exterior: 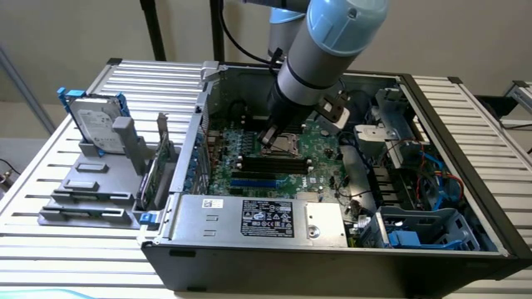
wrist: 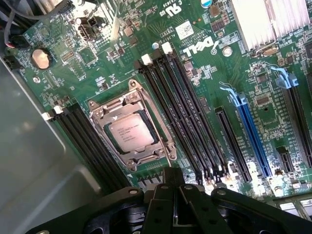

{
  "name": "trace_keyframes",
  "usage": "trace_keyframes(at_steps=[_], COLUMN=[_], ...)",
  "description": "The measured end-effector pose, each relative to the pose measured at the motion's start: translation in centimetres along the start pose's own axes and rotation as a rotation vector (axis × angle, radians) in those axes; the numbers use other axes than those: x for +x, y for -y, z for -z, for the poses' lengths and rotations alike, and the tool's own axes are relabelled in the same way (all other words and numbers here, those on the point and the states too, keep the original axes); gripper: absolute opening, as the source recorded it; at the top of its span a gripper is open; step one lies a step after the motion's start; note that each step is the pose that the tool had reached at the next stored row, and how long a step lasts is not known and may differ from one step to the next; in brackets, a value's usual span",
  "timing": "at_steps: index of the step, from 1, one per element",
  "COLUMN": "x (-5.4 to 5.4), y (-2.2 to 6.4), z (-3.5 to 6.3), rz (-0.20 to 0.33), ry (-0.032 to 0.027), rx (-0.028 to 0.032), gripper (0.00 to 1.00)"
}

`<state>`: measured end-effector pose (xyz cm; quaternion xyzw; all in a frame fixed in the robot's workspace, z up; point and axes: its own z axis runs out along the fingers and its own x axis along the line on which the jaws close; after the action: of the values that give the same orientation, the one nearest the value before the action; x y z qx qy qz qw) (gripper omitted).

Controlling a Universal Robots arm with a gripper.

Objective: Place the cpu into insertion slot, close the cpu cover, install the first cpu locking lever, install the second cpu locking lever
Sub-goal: 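Install the second cpu locking lever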

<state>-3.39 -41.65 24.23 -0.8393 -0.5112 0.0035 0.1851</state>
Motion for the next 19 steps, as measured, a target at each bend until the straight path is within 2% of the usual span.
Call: trace_keyframes(at_steps=[13,19], x=[-0.4,-0.6], y=[-0.01,0.11], z=[-1.2,-1.97], rz=[-0.001,-0.002], ry=[-0.0007,0.0049], rx=[-0.0003,-0.0053], gripper=[0.11,0.11])
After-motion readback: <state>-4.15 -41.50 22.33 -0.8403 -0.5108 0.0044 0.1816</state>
